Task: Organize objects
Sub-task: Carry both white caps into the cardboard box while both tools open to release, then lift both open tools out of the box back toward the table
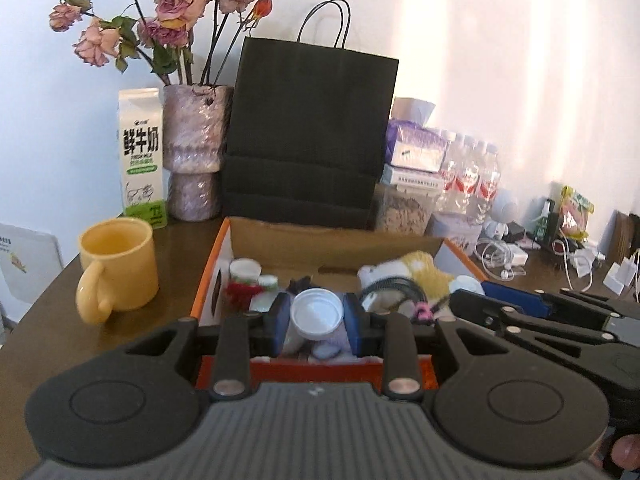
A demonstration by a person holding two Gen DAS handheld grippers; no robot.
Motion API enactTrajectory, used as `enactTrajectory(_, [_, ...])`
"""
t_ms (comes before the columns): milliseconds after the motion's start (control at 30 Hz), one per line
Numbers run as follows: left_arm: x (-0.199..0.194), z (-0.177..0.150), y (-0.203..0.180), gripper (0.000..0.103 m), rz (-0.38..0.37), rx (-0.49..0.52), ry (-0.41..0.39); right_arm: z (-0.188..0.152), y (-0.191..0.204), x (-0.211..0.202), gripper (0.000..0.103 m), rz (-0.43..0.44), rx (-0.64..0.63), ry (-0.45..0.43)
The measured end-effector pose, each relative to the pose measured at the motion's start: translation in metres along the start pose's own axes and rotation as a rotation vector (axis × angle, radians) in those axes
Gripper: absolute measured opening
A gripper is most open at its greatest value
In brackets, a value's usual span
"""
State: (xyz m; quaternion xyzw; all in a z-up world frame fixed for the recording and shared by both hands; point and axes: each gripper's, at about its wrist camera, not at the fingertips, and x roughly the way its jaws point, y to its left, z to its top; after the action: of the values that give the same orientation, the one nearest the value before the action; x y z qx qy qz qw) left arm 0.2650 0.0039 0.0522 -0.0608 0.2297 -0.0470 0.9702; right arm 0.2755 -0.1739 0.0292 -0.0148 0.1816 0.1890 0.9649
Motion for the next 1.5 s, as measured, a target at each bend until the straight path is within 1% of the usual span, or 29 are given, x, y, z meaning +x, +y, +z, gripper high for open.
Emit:
enactTrajectory(133, [0.016, 0.01, 0.001, 0.03, -0.007, -0.011, -0.02, 0.009, 0.0, 0.022, 0.026, -0.017, 0.012, -0.007])
enactTrajectory(367, [0.05, 0.023, 0.004, 0.03, 0.01, -0.034, -0.044, 0.013, -0.01, 0.06, 0.026, -0.029, 0.059, -0.007])
enactTrajectory(667, [0.086, 0.027, 0.009, 0.03, 0.012, -0.01, -0.005, 0.005, -0.022, 0.093, 0.026, -0.015, 0.056, 0.064])
enactTrajectory(700, [0.09, 0.027, 0.01, 0.033, 0.017, -0.005, 0.003, 0.004, -0.023, 0.096, 0.027, -0.014, 0.051, 0.073])
enactTrajectory(733, [0.093, 0.026, 0.01, 0.046, 0.028, -0.002, 0.004, 0.003, -0.023, 0.098, 0.027, -0.019, 0.046, 0.081])
enactTrajectory(767, [0.095, 0.025, 0.01, 0.056, 0.043, 0.005, 0.003, 0.002, -0.024, 0.099, 0.031, -0.031, 0.042, 0.083])
enactTrajectory(800, [0.096, 0.024, 0.01, 0.078, 0.056, 0.015, -0.004, 0.001, -0.025, 0.1, 0.04, -0.044, 0.041, 0.088])
enactTrajectory(833, [0.095, 0.023, 0.01, 0.094, 0.074, 0.019, -0.019, -0.001, -0.027, 0.101, 0.047, -0.055, 0.044, 0.092])
enactTrajectory(900, [0.093, 0.022, 0.012, 0.103, 0.113, 0.017, -0.056, -0.002, -0.031, 0.101, 0.074, -0.078, 0.048, 0.092])
enactTrajectory(933, [0.092, 0.022, 0.013, 0.103, 0.12, 0.01, -0.069, -0.002, -0.033, 0.101, 0.081, -0.094, 0.05, 0.09])
enactTrajectory(967, [0.091, 0.024, 0.016, 0.103, 0.123, 0.0, -0.072, -0.002, -0.034, 0.101, 0.093, -0.106, 0.053, 0.086])
enactTrajectory(1000, [0.092, 0.024, 0.018, 0.103, 0.125, -0.01, -0.068, -0.002, -0.036, 0.101, 0.099, -0.109, 0.058, 0.082])
enactTrajectory(1067, [0.093, 0.025, 0.019, 0.103, 0.131, -0.02, -0.058, -0.002, -0.038, 0.1, 0.103, -0.108, 0.071, 0.081])
enactTrajectory(1233, [0.089, 0.025, 0.02, 0.103, 0.133, -0.029, -0.057, -0.002, -0.038, 0.098, 0.103, -0.116, 0.068, 0.083])
enactTrajectory(1367, [0.076, 0.026, 0.021, 0.103, 0.128, -0.03, -0.073, -0.002, -0.036, 0.091, 0.103, -0.113, 0.059, 0.073])
enactTrajectory(1500, [0.062, 0.023, 0.024, 0.103, 0.128, -0.038, -0.065, -0.004, -0.033, 0.077, 0.103, -0.105, 0.047, 0.065])
